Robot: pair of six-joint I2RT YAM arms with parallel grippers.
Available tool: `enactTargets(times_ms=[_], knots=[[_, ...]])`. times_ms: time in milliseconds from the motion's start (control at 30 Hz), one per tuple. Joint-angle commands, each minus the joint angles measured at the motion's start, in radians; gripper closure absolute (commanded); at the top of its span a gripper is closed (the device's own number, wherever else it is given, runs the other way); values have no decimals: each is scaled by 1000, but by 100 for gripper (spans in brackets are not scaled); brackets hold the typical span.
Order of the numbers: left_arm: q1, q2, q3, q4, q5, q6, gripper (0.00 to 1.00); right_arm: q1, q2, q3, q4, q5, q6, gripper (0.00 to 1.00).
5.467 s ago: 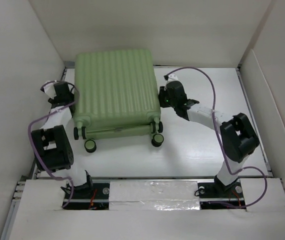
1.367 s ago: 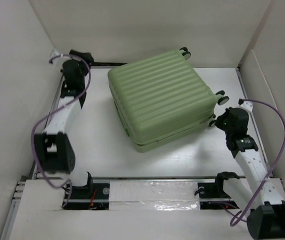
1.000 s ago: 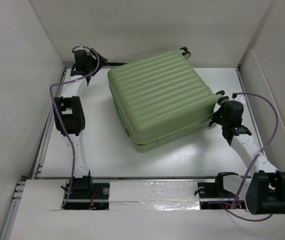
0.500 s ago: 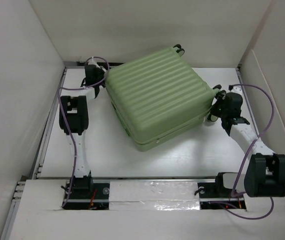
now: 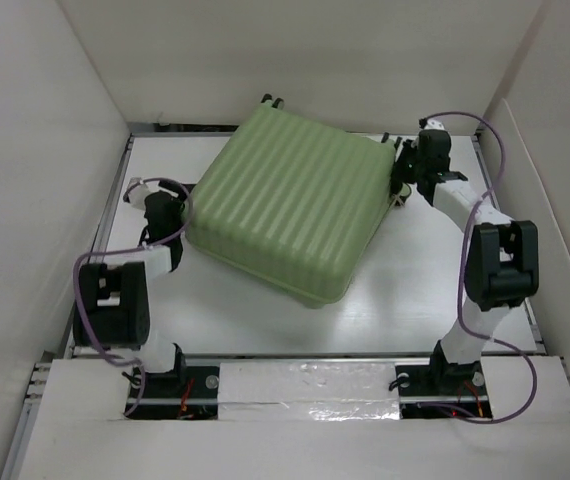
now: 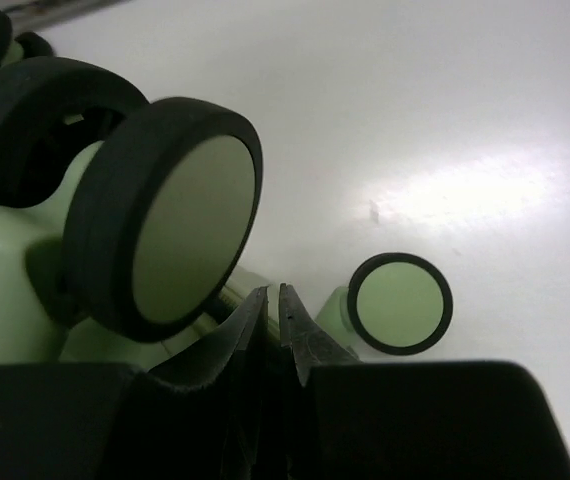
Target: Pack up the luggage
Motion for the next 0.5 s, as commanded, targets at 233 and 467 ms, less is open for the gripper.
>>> enactTargets(times_ms=[233, 467], knots=[[-45, -462, -57, -115, -211, -17, 29, 141, 256, 519, -54, -388, 116, 74], [-32, -563, 177, -244, -286, 69, 28, 88, 242, 640, -157, -378, 81, 38]])
